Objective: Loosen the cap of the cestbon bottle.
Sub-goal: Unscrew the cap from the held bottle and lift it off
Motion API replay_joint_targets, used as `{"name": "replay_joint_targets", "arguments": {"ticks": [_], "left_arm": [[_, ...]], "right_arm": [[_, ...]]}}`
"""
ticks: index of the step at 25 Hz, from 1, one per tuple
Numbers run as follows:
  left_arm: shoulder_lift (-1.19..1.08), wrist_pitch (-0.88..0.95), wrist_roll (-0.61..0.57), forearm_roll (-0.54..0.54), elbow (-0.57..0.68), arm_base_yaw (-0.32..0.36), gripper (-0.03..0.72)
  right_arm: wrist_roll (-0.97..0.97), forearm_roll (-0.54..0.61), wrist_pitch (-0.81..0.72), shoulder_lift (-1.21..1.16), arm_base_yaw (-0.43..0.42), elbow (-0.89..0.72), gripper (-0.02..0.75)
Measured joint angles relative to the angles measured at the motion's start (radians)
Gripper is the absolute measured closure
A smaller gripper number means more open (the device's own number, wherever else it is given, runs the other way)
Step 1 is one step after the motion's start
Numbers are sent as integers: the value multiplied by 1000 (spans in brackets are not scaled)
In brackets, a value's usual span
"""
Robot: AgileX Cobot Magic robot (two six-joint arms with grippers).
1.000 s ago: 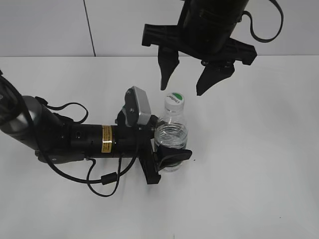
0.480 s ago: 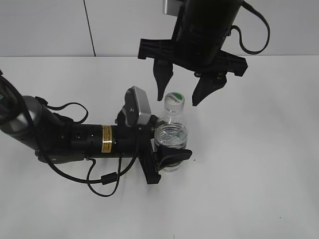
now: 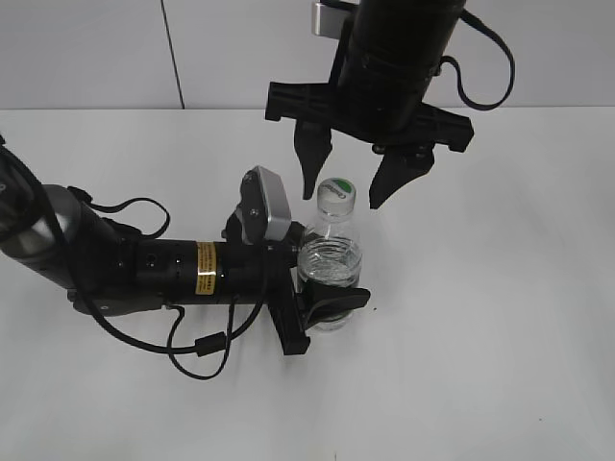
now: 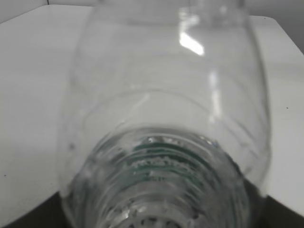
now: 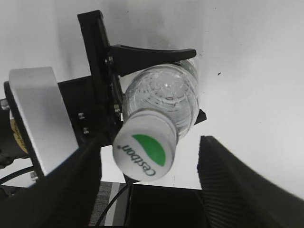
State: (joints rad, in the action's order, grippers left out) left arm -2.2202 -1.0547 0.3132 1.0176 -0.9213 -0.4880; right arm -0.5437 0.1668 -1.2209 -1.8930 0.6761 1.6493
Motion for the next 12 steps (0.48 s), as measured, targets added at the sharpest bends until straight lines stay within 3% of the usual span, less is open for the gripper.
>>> {"name": "replay_joint_targets", "arguments": {"ticks": [12], "left_arm": [[0,0,0,0,0,0,282]], "right_arm": [[1,2,0,-12,0,0,279]]}}
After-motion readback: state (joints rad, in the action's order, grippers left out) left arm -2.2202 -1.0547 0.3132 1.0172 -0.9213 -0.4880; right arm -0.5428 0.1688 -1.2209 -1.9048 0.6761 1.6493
